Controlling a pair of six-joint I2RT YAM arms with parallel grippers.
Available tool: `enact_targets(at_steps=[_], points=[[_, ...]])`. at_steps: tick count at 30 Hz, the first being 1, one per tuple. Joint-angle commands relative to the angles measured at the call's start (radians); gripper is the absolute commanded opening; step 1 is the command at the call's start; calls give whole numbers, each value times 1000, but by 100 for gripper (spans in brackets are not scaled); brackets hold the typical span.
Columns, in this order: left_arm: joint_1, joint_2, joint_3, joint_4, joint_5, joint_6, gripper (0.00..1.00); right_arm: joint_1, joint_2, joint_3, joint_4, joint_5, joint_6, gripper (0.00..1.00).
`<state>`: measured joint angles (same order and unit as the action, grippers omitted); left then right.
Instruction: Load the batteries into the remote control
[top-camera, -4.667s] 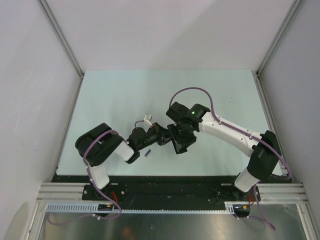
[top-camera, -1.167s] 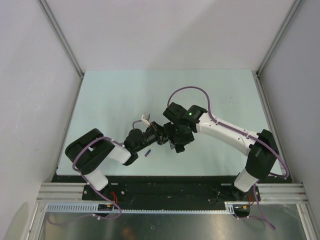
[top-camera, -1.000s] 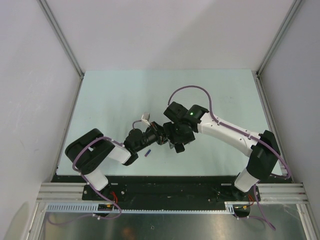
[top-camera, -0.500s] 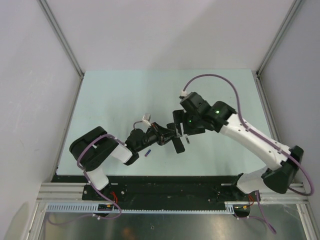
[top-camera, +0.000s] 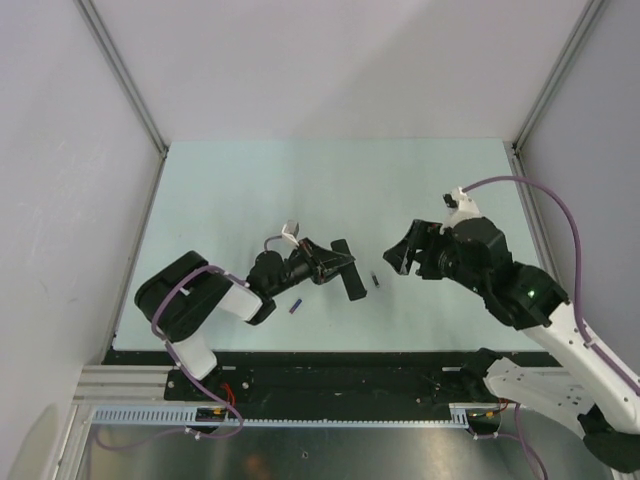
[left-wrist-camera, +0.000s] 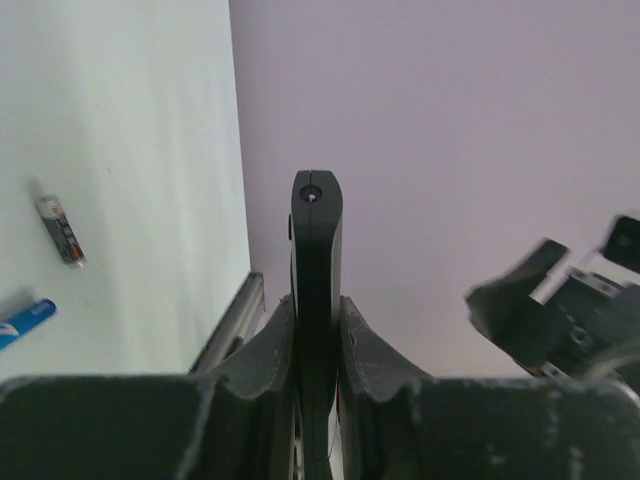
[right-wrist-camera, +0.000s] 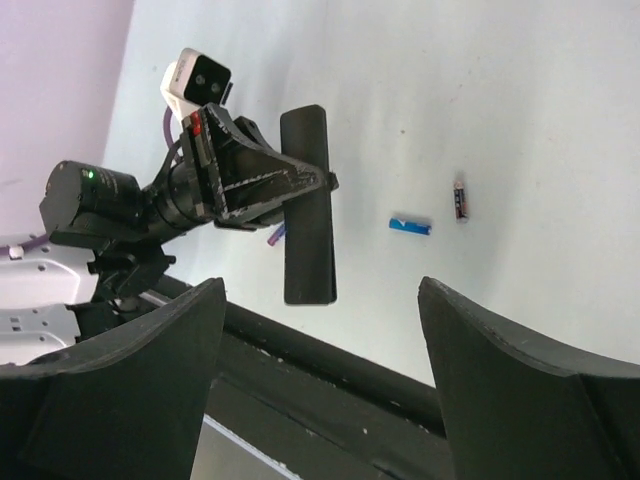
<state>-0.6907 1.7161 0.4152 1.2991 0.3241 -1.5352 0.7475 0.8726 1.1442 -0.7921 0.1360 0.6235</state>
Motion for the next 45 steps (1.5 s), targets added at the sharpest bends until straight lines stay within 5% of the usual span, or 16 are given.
enact_targets(at_steps=[1,5,10,15,27,45], points=[[14,-76,10,378,102,-45,0,-88,-46,-132,316,-158,62,84],[25,-105,0,376,162,-74,0,-152,-8,-207,388,-428,82,87],[30,-136,36,376,208,-91,0,-154,-38,-392,641,-555,172,87],[30,-145,62,374,219,-100,0,-146,-3,-432,714,-637,202,86],[30,-162,85,356,211,-88,0,-85,23,-523,837,-694,263,79],[30,-194,77,338,207,-72,0,-53,49,-587,918,-699,326,48]])
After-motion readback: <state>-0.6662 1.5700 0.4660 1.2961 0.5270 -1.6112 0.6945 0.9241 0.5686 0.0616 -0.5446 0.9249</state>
